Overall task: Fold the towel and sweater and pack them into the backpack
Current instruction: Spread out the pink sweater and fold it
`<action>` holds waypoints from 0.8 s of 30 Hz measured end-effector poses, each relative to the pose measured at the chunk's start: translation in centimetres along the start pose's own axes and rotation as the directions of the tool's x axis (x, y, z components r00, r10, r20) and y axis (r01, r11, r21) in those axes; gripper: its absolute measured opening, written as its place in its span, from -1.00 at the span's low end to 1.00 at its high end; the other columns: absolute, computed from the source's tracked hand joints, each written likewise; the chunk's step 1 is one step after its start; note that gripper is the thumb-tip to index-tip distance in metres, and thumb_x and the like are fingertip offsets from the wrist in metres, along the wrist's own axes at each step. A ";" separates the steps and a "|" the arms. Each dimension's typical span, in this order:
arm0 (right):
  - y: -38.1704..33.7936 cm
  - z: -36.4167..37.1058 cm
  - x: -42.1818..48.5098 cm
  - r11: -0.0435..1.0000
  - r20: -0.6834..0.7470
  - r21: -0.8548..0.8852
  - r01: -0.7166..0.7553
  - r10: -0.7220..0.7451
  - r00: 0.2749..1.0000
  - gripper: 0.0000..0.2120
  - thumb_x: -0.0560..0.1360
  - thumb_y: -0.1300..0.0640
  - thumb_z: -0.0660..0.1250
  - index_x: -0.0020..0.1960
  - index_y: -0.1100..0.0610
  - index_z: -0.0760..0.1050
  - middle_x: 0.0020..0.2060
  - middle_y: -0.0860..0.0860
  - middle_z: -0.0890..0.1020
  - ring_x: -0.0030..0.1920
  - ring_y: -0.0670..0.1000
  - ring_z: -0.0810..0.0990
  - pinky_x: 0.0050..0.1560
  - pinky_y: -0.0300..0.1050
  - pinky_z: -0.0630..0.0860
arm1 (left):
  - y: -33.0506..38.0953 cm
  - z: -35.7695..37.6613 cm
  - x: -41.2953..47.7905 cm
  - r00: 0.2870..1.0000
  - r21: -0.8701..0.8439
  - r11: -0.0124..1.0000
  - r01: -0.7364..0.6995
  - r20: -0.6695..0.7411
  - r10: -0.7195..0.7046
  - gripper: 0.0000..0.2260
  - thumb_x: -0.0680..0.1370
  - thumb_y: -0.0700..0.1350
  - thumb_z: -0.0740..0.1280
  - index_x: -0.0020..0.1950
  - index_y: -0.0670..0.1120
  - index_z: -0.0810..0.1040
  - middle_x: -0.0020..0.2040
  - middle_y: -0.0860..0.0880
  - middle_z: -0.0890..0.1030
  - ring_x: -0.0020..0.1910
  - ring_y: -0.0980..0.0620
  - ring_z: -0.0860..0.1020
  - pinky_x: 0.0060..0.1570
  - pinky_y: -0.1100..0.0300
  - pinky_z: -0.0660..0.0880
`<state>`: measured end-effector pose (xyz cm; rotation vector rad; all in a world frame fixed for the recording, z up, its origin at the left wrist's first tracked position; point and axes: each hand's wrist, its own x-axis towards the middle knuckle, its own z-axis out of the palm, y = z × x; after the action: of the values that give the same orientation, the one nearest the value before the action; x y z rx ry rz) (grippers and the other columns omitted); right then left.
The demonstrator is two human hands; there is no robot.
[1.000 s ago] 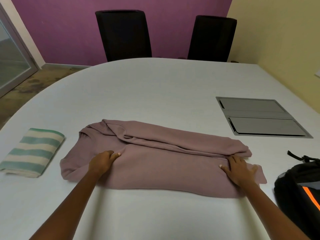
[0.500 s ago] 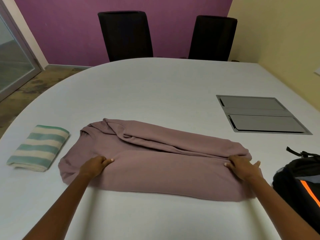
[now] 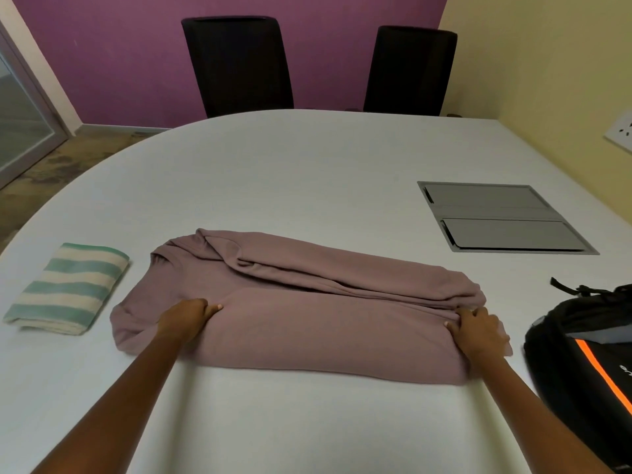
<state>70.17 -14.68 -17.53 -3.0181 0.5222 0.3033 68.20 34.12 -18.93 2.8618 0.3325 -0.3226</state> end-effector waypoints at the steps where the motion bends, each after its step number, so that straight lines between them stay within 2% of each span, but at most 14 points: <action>1: -0.1 -0.4 0.2 0.996 0.009 -0.089 0.020 -0.019 1.000 -0.61 0.58 -0.08 0.12 0.34 0.07 0.33 0.33 0.12 0.33 0.32 0.14 0.30 0.29 0.16 0.32 | 0.0 0.0 -0.1 1.000 0.007 1.000 0.008 0.005 -0.008 -0.60 0.61 0.11 0.09 -0.36 -0.05 0.28 -0.05 -0.21 0.61 -0.03 -0.17 0.55 -0.08 0.11 0.40; 4: -0.4 -1.5 0.2 0.960 0.061 -0.269 0.074 -0.059 0.996 -0.67 0.61 -0.04 0.04 0.34 -0.02 0.32 0.37 0.02 0.26 0.38 0.05 0.21 0.35 0.24 0.18 | 0.0 -0.2 -0.3 1.000 0.001 1.000 0.010 0.026 -0.010 -0.60 0.61 0.10 0.11 -0.37 -0.06 0.29 -0.07 -0.21 0.61 -0.05 -0.17 0.55 -0.08 0.11 0.40; 8: 0.3 -3.4 0.1 0.958 0.090 -0.269 0.099 -0.078 0.993 -0.68 0.61 -0.03 0.03 0.32 -0.05 0.35 0.35 0.02 0.30 0.39 0.07 0.19 0.35 0.39 0.04 | -0.4 -0.9 0.2 0.996 -0.058 0.998 0.012 0.092 -0.006 -0.58 0.60 0.09 0.17 -0.41 -0.09 0.30 -0.22 -0.19 0.56 -0.15 -0.15 0.52 -0.13 0.11 0.37; 11: 1.7 -5.3 0.5 0.958 0.189 -0.248 0.142 -0.096 0.977 -0.65 0.58 -0.10 0.04 0.32 -0.06 0.35 0.35 0.04 0.32 0.40 0.13 0.18 0.38 0.38 0.06 | -0.4 -1.6 0.4 0.986 -0.084 0.996 0.020 0.167 -0.006 -0.56 0.58 0.08 0.20 -0.44 -0.11 0.30 -0.36 -0.10 0.44 -0.27 -0.07 0.43 -0.24 0.16 0.28; 13: 2.6 -6.0 1.2 0.958 0.306 -0.253 0.136 -0.054 0.950 -0.63 0.58 -0.14 0.05 0.36 -0.11 0.29 0.37 0.04 0.30 0.42 0.16 0.17 0.39 0.33 0.09 | -0.4 -1.8 0.5 0.976 -0.081 0.996 0.037 0.218 -0.019 -0.54 0.58 0.09 0.21 -0.45 -0.11 0.28 -0.40 -0.08 0.40 -0.31 -0.04 0.39 -0.28 0.16 0.24; 15: 3.1 -5.7 2.0 0.959 0.387 -0.254 0.127 -0.019 0.922 -0.64 0.58 -0.15 0.06 0.33 -0.09 0.31 0.39 0.07 0.30 0.40 0.19 0.21 0.39 0.28 0.14 | -0.4 -1.6 0.6 0.969 -0.042 0.998 0.048 0.245 -0.036 -0.56 0.57 0.12 0.21 -0.43 -0.09 0.33 -0.37 -0.08 0.46 -0.27 -0.05 0.45 -0.23 0.18 0.30; 16: 2.9 -5.2 2.0 0.961 0.398 -0.250 0.116 -0.008 0.918 -0.64 0.58 -0.14 0.05 0.32 -0.08 0.33 0.39 0.07 0.30 0.39 0.19 0.23 0.39 0.27 0.14 | -0.4 -1.3 0.5 0.968 0.005 0.999 0.050 0.247 -0.050 -0.58 0.56 0.15 0.20 -0.39 -0.09 0.40 -0.28 -0.10 0.53 -0.19 -0.07 0.50 -0.15 0.17 0.35; 18: 2.2 -3.7 1.4 0.970 0.365 -0.230 0.076 0.014 0.931 -0.64 0.60 -0.10 0.02 0.34 -0.06 0.31 0.40 0.06 0.29 0.40 0.16 0.22 0.39 0.29 0.13 | 0.1 -0.3 0.2 0.976 0.120 0.991 0.060 0.201 -0.084 -0.61 0.56 0.19 0.16 -0.15 -0.09 0.55 -0.03 -0.11 0.61 -0.01 -0.08 0.55 -0.01 0.17 0.41; 20: 1.4 -1.8 0.3 0.979 0.293 -0.200 0.050 0.011 0.956 -0.64 0.62 -0.06 -0.02 0.37 -0.02 0.27 0.37 0.05 0.31 0.38 0.13 0.26 0.36 0.30 0.16 | 0.8 0.6 -0.5 0.988 0.205 0.975 0.084 0.112 -0.109 -0.58 0.57 0.20 0.11 0.07 -0.09 0.55 0.12 -0.09 0.59 0.11 -0.06 0.54 0.04 0.19 0.41; 24: 1.3 0.1 -1.3 0.980 0.054 -0.197 0.042 -0.032 0.998 -0.67 0.63 -0.02 -0.02 0.31 0.06 0.30 0.20 0.03 0.45 0.22 0.08 0.43 0.25 0.15 0.34 | 1.6 1.3 -1.4 0.993 0.312 0.944 0.112 -0.004 -0.116 -0.61 0.60 0.18 0.05 0.14 -0.06 0.50 0.15 -0.06 0.57 0.14 -0.04 0.54 0.02 0.22 0.39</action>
<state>68.46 -15.50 -17.39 -3.1965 0.4573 0.4544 67.02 32.03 -19.46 3.1537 0.4859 -0.4548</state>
